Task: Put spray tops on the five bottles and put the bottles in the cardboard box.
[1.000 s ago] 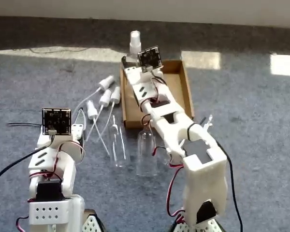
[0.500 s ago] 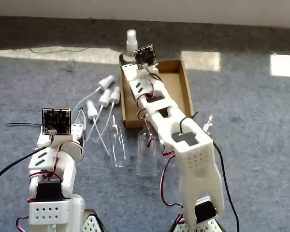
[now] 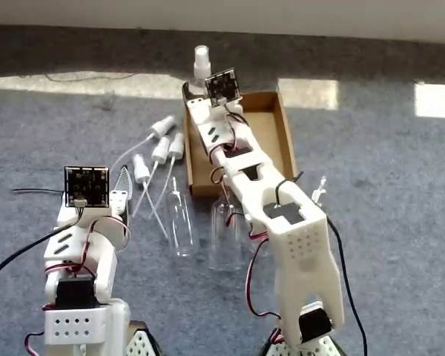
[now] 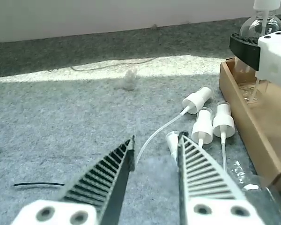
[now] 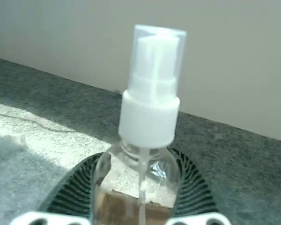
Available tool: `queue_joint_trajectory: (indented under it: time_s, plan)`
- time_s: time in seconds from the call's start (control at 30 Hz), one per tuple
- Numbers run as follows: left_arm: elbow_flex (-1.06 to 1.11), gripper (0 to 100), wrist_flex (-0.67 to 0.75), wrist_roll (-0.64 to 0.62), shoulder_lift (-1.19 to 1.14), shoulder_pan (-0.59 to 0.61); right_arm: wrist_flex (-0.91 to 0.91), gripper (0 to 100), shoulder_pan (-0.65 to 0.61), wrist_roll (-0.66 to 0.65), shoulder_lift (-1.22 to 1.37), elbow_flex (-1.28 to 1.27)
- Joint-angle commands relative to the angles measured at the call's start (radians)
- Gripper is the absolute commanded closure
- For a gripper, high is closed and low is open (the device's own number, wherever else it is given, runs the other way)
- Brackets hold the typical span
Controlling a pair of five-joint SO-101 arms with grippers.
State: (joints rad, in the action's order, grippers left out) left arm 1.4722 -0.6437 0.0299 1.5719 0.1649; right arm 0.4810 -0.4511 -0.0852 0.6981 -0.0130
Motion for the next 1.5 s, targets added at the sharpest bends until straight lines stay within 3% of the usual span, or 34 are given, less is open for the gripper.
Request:
queue_joint_trajectory:
  time_s: [0.0, 0.1, 0.73, 0.93, 1.47]
  plan:
    - [-0.004, 85, 0.023, -0.002, 0.013, -0.018, 0.021, 88.1, -0.008, -0.005, -0.025, 0.01]
    - [-0.004, 85, 0.023, -0.002, 0.013, -0.018, 0.021, 81.9, -0.012, -0.006, -0.027, 0.01]
    - [-0.004, 85, 0.023, -0.002, 0.012, -0.018, -0.042, 81.2, -0.035, -0.061, -0.156, -0.044]
    - [-0.004, 85, 0.023, -0.002, 0.012, -0.018, -0.042, 71.5, -0.035, -0.061, -0.154, -0.045]
    - [-0.004, 85, 0.023, -0.002, 0.012, -0.018, -0.059, 71.5, -0.028, -0.061, -0.183, -0.039]
